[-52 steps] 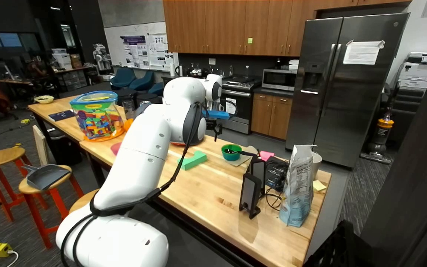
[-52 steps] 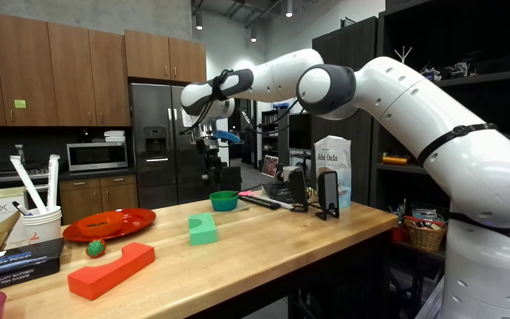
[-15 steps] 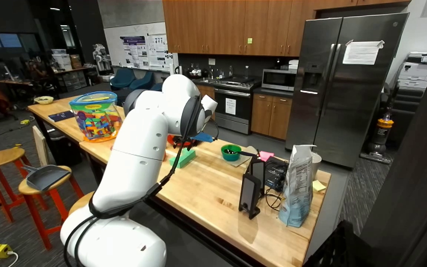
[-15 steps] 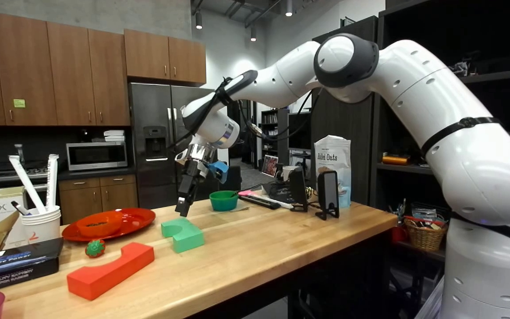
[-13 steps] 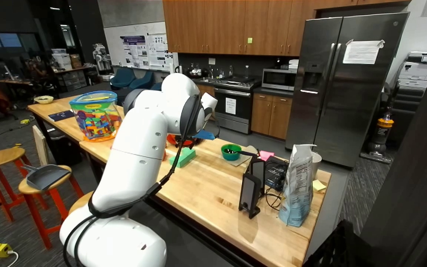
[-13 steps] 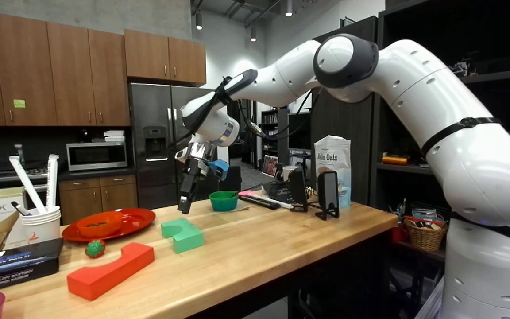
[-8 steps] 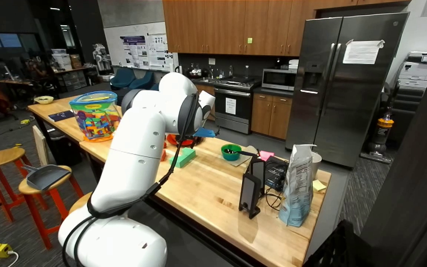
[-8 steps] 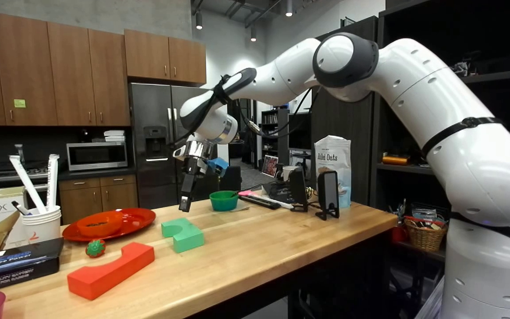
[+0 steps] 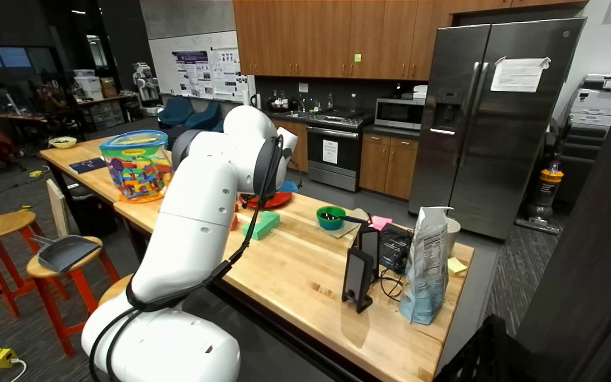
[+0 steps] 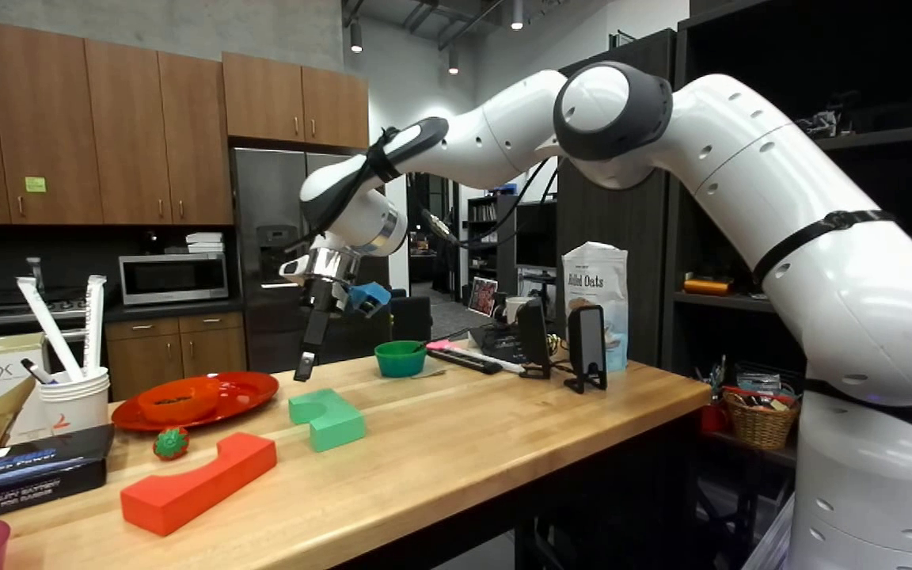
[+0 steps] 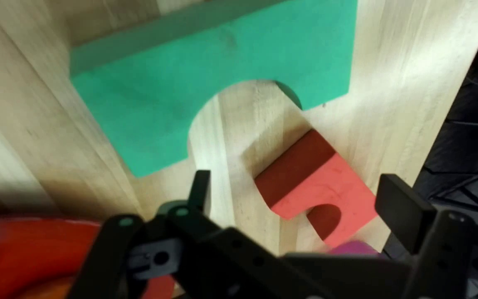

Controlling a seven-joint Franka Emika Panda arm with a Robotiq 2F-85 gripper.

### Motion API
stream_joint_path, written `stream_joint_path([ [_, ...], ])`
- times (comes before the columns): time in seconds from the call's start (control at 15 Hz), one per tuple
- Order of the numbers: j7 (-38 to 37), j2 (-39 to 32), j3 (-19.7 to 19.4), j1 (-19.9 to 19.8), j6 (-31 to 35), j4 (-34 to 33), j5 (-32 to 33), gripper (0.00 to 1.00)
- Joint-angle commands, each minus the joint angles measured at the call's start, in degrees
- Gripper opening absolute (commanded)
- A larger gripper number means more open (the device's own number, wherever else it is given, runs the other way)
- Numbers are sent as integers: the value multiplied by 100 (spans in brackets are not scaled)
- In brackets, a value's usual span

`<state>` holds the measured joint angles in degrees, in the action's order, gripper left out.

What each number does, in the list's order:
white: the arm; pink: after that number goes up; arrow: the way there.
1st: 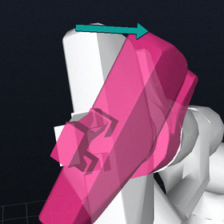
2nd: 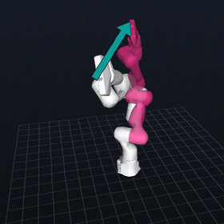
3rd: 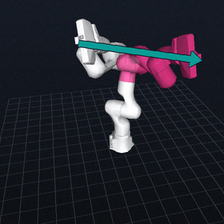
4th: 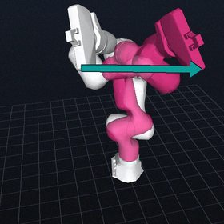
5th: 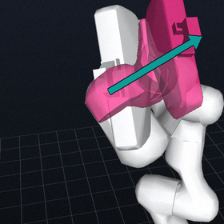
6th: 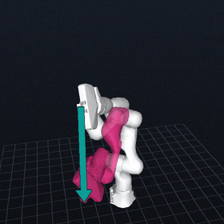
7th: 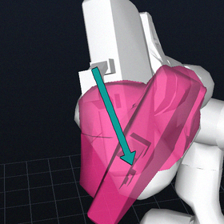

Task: Turn the orange and green blocks to the right

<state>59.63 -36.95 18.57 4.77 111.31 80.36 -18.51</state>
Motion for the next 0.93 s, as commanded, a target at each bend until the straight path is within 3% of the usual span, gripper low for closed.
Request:
stream_joint_path([
  [0.0,748,-280,200,55,-436,-538,-44,100],
  [0.47,2057,-637,352,109,-1306,-1105,-245,100],
  [0.87,2589,-860,306,201,-2038,-1376,-414,100],
])
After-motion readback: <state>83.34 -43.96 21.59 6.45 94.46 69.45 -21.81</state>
